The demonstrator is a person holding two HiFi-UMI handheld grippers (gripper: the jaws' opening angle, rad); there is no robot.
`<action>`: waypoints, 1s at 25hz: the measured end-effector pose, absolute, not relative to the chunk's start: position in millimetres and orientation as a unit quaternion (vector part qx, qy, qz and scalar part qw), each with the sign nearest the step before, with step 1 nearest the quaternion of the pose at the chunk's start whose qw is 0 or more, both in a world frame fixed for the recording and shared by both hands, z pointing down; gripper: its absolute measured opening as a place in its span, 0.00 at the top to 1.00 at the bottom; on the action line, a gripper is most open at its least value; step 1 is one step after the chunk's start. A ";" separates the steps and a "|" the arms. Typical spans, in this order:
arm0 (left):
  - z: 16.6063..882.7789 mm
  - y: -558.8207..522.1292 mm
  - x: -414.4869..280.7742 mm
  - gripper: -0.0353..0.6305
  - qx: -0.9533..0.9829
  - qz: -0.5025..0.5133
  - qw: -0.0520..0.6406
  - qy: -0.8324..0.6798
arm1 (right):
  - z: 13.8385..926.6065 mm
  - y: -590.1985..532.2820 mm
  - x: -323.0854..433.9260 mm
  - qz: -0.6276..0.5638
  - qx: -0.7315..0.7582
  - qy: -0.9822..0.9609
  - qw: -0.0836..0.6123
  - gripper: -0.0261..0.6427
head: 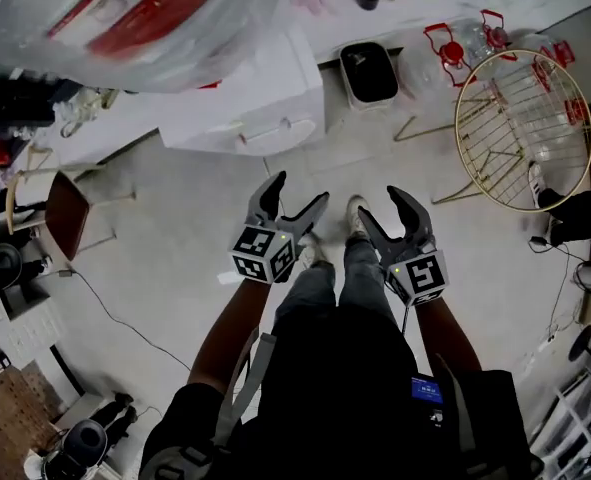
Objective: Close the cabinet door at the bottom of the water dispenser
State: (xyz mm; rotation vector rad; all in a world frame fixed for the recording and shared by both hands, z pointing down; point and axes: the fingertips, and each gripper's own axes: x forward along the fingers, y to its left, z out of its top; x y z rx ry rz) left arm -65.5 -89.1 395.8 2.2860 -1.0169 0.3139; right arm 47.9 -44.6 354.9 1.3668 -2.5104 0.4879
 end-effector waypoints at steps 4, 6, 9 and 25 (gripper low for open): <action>341.0 -81.0 -80.1 0.39 0.870 0.101 0.281 -0.394 | 309.7 -44.3 33.6 0.146 0.454 -0.872 0.109 0.59; 314.6 -86.0 -88.9 0.41 0.874 0.092 0.261 -0.400 | 288.5 -51.7 27.1 0.127 0.446 -0.880 0.104 0.61; 278.5 -91.7 -105.7 0.42 0.876 0.083 0.235 -0.413 | 257.2 -58.3 16.2 0.106 0.437 -0.888 0.098 0.63; 162.3 -64.2 -172.7 0.58 0.857 0.034 0.171 -0.485 | 152.6 -59.2 -28.5 0.063 0.389 -0.918 0.037 0.74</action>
